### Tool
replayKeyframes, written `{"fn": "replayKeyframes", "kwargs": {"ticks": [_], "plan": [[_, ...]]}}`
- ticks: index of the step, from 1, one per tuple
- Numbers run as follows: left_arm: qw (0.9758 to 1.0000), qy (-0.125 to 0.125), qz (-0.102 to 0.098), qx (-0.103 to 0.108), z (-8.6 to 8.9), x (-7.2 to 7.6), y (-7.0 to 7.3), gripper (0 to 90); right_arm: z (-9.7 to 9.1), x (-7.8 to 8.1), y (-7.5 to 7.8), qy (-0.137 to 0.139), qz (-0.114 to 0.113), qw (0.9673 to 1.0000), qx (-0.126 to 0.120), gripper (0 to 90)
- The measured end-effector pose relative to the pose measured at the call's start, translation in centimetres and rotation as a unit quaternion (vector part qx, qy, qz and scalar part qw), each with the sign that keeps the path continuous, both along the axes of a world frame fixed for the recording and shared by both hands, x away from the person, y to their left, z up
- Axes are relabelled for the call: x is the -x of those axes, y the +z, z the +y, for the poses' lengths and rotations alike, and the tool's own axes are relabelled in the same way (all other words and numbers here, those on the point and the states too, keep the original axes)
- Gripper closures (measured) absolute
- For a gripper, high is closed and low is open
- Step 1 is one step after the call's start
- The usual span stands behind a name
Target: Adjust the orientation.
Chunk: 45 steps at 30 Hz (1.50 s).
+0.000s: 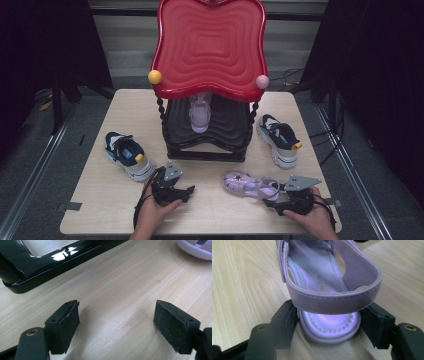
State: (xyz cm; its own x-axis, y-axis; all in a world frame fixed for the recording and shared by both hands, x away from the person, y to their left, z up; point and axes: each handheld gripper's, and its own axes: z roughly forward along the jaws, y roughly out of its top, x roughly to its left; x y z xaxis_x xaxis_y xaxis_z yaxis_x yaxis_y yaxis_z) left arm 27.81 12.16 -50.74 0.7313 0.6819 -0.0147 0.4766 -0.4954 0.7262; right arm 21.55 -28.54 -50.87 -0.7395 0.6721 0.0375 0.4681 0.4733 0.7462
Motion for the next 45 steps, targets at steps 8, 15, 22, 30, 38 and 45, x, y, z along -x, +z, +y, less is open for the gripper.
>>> {"fn": "replayKeyframes", "kwargs": {"ticks": [8,15,22,30,38,45], "plan": [[1.0000,0.000,0.000,0.000,0.0,0.0,0.0,20.2,0.3,0.3,0.0,-0.007,-0.005,1.0000,0.003,34.4],[1.0000,0.000,0.000,0.000,0.0,0.0,0.0,20.2,0.6,0.7,0.1,-0.027,0.003,0.9996,-0.007,34.5],[1.0000,0.000,0.000,0.000,0.0,0.0,0.0,20.2,0.7,0.7,0.0,-0.021,0.000,0.9998,0.001,33.1],[1.0000,0.001,0.000,-0.001,0.0,0.0,0.0,20.2,1.0,0.2,0.0,-0.005,-0.001,1.0000,0.003,33.2],[1.0000,0.001,0.000,-0.001,0.0,0.0,0.0,20.2,1.1,0.3,0.0,0.001,-0.005,1.0000,0.002,35.6],[1.0000,0.001,0.000,0.000,0.0,0.0,0.0,20.2,1.2,0.1,0.0,0.018,-0.001,0.9998,0.002,31.0]]}}
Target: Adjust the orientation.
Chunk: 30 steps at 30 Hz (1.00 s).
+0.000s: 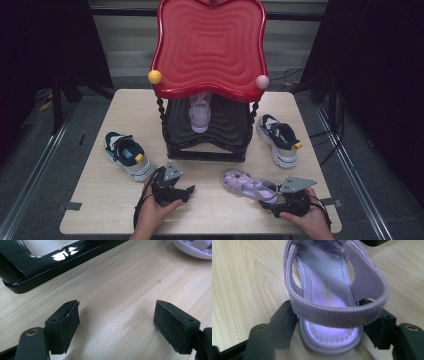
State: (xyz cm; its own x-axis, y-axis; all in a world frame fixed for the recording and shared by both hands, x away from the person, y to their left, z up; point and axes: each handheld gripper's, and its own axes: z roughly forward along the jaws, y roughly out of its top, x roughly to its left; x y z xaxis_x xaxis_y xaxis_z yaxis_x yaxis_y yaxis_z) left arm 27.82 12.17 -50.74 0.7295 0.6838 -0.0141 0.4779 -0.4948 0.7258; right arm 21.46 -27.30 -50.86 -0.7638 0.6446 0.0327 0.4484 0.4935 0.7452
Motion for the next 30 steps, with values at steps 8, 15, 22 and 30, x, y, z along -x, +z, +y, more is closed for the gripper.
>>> {"fn": "replayKeyframes", "kwargs": {"ticks": [8,15,22,30], "plan": [[1.0000,0.000,0.000,0.000,0.0,0.0,0.0,20.2,0.4,-0.3,0.0,0.004,-0.003,1.0000,-0.002,36.9],[1.0000,0.000,0.000,0.000,0.0,0.0,0.0,20.2,0.5,0.0,0.0,0.002,-0.008,1.0000,-0.001,37.2],[1.0000,0.001,0.000,0.001,0.0,0.0,0.0,20.2,-0.1,0.5,0.5,-0.012,-0.014,0.9998,-0.004,37.3],[1.0000,0.001,0.000,0.001,0.0,0.0,0.0,20.2,0.4,1.0,2.2,-0.020,-0.028,0.9993,-0.014,37.3]]}}
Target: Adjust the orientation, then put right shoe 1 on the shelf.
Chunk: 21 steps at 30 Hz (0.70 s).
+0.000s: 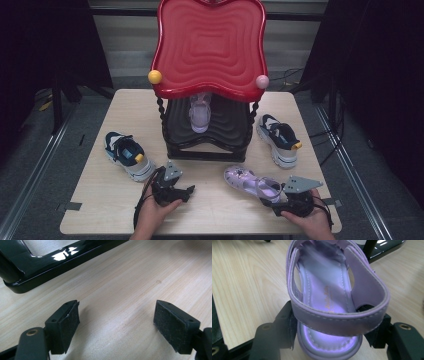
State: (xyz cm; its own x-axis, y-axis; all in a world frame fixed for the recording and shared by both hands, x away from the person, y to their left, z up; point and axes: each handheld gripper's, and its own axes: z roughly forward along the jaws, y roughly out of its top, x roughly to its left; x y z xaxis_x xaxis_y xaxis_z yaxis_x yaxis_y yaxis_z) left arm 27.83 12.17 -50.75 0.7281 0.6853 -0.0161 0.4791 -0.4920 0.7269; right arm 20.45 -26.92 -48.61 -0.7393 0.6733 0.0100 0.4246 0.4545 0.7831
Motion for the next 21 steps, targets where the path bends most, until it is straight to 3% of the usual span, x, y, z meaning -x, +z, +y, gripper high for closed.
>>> {"fn": "replayKeyframes", "kwargs": {"ticks": [12,21], "plan": [[1.0000,0.000,0.000,0.000,0.0,0.0,0.0,20.2,1.1,0.0,2.6,-0.019,-0.003,0.9997,-0.012,37.3],[1.0000,-0.001,0.000,0.000,0.0,0.0,0.0,20.2,2.0,-0.4,4.7,-0.039,-0.020,0.9988,-0.023,37.4]]}}
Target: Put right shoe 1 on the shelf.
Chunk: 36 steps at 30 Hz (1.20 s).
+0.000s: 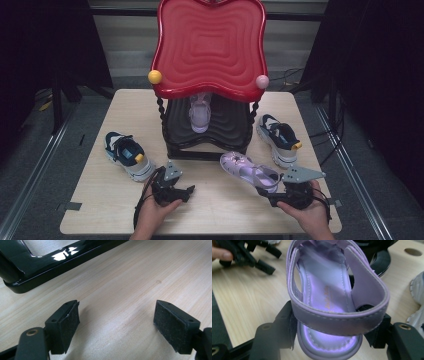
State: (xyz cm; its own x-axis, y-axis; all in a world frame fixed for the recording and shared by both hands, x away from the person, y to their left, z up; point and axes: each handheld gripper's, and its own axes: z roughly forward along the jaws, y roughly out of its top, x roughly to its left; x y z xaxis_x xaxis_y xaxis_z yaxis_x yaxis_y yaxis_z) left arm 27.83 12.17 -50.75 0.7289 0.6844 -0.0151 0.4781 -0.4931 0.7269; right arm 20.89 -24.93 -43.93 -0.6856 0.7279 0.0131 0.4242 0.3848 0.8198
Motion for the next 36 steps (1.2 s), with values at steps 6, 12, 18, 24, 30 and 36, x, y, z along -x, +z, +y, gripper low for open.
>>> {"fn": "replayKeyframes", "kwargs": {"ticks": [6,12,18,24,30,36], "plan": [[1.0000,0.000,0.000,0.000,0.0,0.0,0.0,20.2,1.0,-0.5,1.4,-0.022,-0.018,0.9996,-0.003,37.4],[1.0000,0.001,0.000,0.001,0.0,0.0,0.0,20.2,2.2,-1.1,2.3,-0.044,-0.027,0.9986,-0.012,37.4],[1.0000,0.000,0.000,0.000,0.0,0.0,0.0,20.2,3.6,-1.3,2.9,-0.073,-0.048,0.9961,0.002,37.4],[1.0000,0.001,0.000,-0.001,0.0,0.0,0.0,20.2,4.4,-1.6,2.9,-0.101,-0.051,0.9936,-0.003,37.4],[1.0000,0.001,-0.001,-0.001,0.0,0.0,0.0,20.2,5.8,-1.7,2.7,-0.137,-0.071,0.9880,-0.009,37.3],[1.0000,0.001,0.000,-0.002,0.0,0.0,0.0,20.2,7.3,-1.8,2.6,-0.178,-0.092,0.9795,-0.022,37.3]]}}
